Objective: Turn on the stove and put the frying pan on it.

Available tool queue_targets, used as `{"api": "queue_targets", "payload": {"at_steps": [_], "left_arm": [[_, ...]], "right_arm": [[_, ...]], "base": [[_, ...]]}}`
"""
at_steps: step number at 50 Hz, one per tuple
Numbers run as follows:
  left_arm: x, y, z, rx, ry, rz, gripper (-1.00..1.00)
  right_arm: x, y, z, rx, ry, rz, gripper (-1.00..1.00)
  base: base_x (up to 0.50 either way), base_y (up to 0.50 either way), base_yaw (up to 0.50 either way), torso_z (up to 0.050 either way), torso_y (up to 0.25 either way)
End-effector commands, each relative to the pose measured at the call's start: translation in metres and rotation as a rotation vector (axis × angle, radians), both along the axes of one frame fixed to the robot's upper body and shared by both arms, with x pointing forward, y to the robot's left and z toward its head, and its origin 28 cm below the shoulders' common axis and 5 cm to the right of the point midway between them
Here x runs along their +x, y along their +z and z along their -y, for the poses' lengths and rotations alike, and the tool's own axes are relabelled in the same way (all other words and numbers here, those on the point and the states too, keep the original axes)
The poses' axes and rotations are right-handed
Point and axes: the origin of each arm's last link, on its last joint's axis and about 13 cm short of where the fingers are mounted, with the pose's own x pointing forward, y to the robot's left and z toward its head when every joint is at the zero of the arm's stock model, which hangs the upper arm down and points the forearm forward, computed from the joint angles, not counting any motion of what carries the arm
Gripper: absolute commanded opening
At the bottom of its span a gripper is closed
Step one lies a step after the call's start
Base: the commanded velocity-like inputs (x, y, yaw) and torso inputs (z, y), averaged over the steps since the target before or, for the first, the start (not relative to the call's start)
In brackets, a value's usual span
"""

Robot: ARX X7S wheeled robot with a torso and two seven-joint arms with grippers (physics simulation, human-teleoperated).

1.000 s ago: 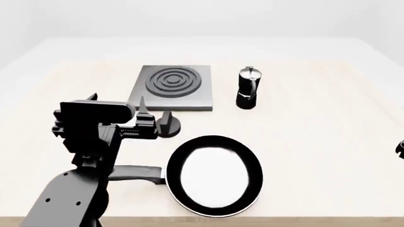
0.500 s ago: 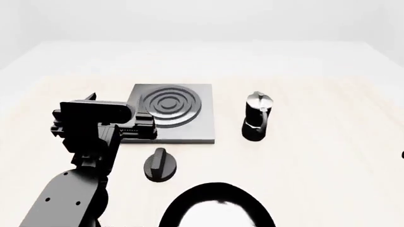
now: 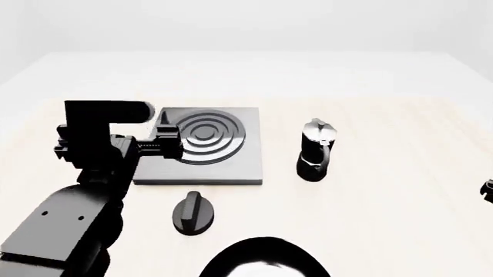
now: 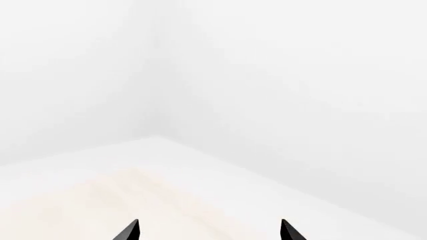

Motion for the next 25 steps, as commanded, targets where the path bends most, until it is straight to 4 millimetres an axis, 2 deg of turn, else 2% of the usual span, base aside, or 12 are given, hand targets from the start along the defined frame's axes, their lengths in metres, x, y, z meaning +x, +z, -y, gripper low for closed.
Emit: {"api": "queue_targets", "payload": {"at_steps": [1,2,5,9,10,25], "left_arm": [[0.037,0.076,-0.059,0.108,0.325,-0.163,1.00],[0.035,0.074,-0.045,0.156,0.324,-0.223,1.00],[0.025,0.088,-0.032,0.152,0.385,-0.373,1.00],[0.001,0.107,-0.024,0.045,-0.071,-0.606,1.00],[0.002,0.109,-0.028,0.032,-0.103,-0.679,1.00],[0.017,0.089,-0.046,0.010,-0.109,-0.794,1.00]], "right_arm": [[0.003,-0.004,-0.002,0.009,0.025,-0.030,1.00],[0.003,-0.004,-0.002,0.009,0.027,-0.032,1.00],[0.004,-0.003,-0.004,0.004,0.041,-0.033,1.00],[0.004,-0.002,-0.004,0.003,0.045,-0.033,1.00],[0.004,-0.002,-0.004,0.003,0.044,-0.034,1.00],[0.005,-0.005,-0.005,0.005,0.060,-0.044,1.00]], "base": [[0.00,0.00,0.00,0.000,0.000],[0.00,0.00,0.00,0.000,0.000],[0.00,0.00,0.00,0.000,0.000],[0.00,0.00,0.00,0.000,0.000],[0.00,0.00,0.00,0.000,0.000],[0.00,0.00,0.00,0.000,0.000]]}}
